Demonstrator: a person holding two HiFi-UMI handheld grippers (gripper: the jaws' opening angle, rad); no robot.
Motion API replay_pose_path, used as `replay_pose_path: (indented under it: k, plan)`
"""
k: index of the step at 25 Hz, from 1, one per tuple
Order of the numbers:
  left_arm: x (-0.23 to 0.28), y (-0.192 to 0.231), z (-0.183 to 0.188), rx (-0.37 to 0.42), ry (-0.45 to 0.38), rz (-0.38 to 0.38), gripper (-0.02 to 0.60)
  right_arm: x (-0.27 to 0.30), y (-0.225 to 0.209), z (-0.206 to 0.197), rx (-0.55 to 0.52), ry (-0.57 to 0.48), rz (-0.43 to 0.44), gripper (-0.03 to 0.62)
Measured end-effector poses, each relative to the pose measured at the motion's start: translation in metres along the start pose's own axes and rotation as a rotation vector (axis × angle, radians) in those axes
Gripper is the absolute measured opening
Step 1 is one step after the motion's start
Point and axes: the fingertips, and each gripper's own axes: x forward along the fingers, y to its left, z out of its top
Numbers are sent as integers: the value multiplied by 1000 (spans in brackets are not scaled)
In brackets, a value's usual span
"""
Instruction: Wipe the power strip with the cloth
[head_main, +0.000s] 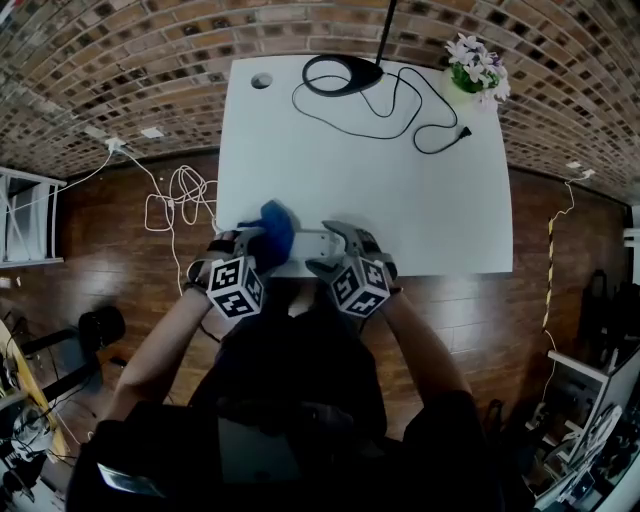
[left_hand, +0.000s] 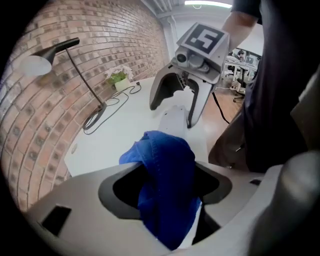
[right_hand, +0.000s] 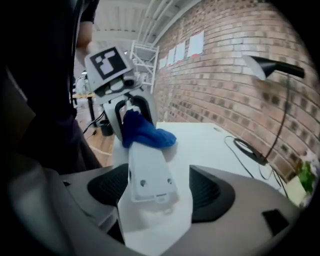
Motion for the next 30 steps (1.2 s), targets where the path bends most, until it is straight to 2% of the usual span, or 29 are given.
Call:
replay_pose_path:
  k: [2, 3, 6, 10, 12, 13, 15, 17, 19, 20, 22, 24, 26, 28, 30]
  plan:
    - [-2, 0, 5, -60, -18, -15, 308, 10, 12, -8, -68, 49, 92, 390]
    - [-4, -1, 8, -90, -35, -25, 309, 12, 14, -10, -68, 52, 111, 389]
    - [-12, 0, 14, -125, -80, -35, 310, 13, 17, -10, -23, 28, 137, 372]
    - [-25, 1, 20, -151, -112, -51, 314, 10, 28, -10, -10, -3, 146, 265]
    - [-25, 1, 19, -177, -106, -57, 316, 10, 27, -10, 21, -12, 129, 265]
    - [-23, 2, 17, -168, -92, -48, 294, 10, 25, -11, 37, -14, 122, 275]
    - [-18, 2, 14, -98, -60, -7, 278, 10, 21, -11, 43, -10, 114, 298]
    - [-15, 1, 12, -20, -41, 49, 263, 7, 21, -4, 11, -27, 109, 298]
    - [-14, -2, 12, 13, -42, 86, 255, 3, 24, 10, -48, -71, 99, 295]
    - [-14, -3, 12, 8, -46, 95, 254, 2, 27, 16, -98, -82, 97, 281]
    - [-15, -3, 12, -29, -58, 93, 252, 6, 33, 19, -248, -68, 76, 163]
    - [-17, -2, 14, -98, -82, 68, 253, 7, 32, 17, -407, -34, 2, 163]
    - [-24, 1, 17, -234, -129, 37, 246, 4, 24, 17, -562, 4, -105, 161]
    - [-38, 13, 17, -456, -197, 14, 232, 3, 20, 13, -676, 23, -192, 161]
    - [-52, 27, 12, -707, -256, -21, 232, 2, 20, 11, -743, 30, -238, 161]
